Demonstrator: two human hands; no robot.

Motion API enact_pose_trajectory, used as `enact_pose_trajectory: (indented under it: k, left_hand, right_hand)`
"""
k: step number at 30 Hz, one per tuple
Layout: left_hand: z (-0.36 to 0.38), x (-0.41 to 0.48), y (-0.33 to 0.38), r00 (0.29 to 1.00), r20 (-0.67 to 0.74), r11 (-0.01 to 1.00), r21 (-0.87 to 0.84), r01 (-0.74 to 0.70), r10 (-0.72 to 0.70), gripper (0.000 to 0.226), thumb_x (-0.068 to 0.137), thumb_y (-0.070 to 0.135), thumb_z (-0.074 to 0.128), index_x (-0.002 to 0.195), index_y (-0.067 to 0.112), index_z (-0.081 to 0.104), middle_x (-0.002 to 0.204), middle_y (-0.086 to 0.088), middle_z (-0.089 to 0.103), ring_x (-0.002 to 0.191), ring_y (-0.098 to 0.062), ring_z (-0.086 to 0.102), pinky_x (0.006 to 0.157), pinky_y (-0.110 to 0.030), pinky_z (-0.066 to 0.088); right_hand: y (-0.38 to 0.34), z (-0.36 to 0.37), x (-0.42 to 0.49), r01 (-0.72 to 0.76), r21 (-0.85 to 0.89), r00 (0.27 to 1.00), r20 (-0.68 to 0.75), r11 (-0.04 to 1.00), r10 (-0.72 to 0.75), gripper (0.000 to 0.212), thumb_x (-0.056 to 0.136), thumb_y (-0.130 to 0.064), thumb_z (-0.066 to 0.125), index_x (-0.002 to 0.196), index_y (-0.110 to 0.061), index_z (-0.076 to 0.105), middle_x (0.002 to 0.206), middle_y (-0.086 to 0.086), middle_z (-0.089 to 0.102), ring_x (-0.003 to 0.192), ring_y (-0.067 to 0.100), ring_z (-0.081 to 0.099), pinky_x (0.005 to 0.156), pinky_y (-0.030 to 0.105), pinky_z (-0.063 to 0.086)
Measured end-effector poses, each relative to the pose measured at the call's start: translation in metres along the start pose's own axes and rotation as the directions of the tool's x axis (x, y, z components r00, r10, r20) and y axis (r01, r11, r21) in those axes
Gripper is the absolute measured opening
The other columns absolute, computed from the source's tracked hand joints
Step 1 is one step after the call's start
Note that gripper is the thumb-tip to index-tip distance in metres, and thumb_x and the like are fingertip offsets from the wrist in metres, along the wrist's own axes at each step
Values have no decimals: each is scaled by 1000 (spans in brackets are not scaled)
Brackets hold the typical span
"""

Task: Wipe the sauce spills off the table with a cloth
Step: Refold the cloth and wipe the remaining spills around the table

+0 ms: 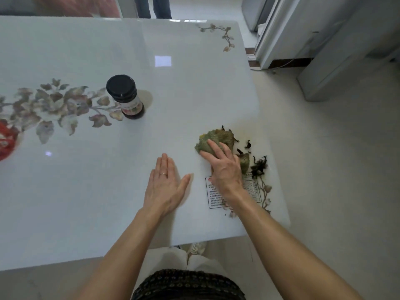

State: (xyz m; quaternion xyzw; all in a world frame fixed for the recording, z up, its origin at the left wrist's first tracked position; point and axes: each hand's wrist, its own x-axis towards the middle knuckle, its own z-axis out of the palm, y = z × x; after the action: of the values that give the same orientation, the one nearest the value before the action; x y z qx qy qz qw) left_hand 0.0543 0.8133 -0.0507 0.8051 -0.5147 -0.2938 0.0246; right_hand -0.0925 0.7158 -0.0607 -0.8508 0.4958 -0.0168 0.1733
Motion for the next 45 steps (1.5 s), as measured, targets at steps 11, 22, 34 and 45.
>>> enact_pose_trajectory:
  k: [11,22,34,45]
  left_hand:
    - [15,-9,26,998,32,998,3,-62,62,72,96,53,16,149,9,-5,156,-5,-17,144,-14,-16,119,-32,-3]
    - [26,-12,43,999,-10,997,-69,-39,38,66,99,46,17,150,9,-1,157,-5,-13,144,-14,-12,118,-29,-4]
    - [27,-13,54,999,-33,973,-228,-29,22,57,102,32,23,149,4,6,158,-9,-7,145,-16,-9,116,-25,-7]
    - [33,-5,74,995,-11,995,-16,-102,101,63,100,41,17,149,8,-3,157,-6,-11,145,-14,-11,117,-26,-6]
  right_hand:
    - [20,1,-49,-18,202,998,-53,979,29,57,83,6,58,128,-30,62,150,-11,42,137,21,33,105,45,30]
    - [51,-2,-82,97,185,991,-111,978,-77,69,72,11,62,124,-34,63,144,-10,49,132,21,42,98,51,36]
    - [95,1,-105,291,46,951,-120,956,-284,74,66,14,65,125,-29,63,148,-4,45,136,24,41,106,52,27]
    - [139,-12,-71,80,65,980,-190,995,-66,74,75,13,66,132,-33,57,150,-8,42,136,21,36,102,56,35]
